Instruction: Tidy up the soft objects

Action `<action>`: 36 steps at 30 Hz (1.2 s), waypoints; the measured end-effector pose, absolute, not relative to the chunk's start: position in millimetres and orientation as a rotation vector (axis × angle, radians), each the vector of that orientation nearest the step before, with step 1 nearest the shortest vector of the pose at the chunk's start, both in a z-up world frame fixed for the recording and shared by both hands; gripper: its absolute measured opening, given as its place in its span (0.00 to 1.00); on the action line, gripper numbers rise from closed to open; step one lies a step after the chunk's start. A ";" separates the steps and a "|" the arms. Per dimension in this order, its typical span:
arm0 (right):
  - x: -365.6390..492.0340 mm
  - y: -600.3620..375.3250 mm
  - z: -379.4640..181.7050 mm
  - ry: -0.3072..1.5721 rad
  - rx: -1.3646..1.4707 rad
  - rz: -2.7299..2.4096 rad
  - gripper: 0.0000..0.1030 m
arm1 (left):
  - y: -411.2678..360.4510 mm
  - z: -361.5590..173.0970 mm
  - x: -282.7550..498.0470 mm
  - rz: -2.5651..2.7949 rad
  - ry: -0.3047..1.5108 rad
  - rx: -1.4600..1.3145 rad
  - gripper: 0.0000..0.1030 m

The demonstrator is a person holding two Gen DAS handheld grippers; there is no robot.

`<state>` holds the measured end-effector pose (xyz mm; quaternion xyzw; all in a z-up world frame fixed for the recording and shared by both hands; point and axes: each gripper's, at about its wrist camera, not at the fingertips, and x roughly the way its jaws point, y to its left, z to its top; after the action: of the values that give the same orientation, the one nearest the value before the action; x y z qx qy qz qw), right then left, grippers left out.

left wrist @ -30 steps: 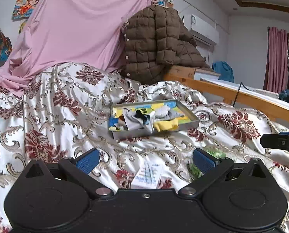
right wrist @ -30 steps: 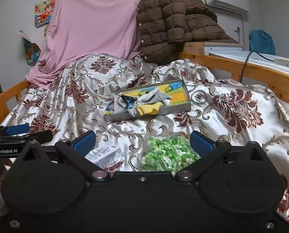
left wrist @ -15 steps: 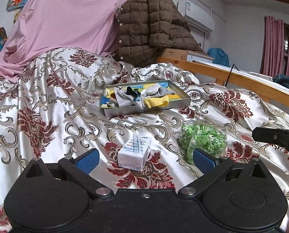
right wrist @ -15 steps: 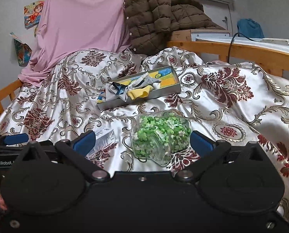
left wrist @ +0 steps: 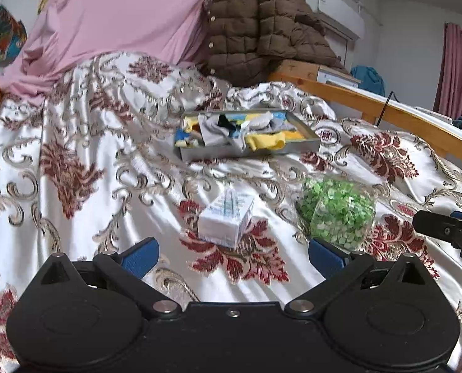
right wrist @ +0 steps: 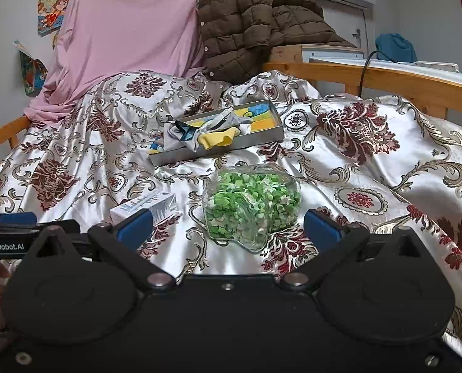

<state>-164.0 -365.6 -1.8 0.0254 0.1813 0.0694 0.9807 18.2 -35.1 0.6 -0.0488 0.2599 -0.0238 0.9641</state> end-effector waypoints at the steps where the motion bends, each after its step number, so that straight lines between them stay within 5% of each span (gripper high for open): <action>1: -163.4 -365.3 -2.6 0.367 0.051 0.136 0.99 | -35.3 -0.3 18.5 -0.046 0.536 -0.099 0.99; 36: -137.8 -370.0 -20.9 0.431 0.021 0.119 1.00 | -29.0 -0.7 21.1 0.008 0.550 -0.126 0.99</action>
<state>-137.8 -370.0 -20.9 0.0105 0.2136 0.0592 0.9751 21.1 -29.0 -0.7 -0.0621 0.2713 0.0040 0.9605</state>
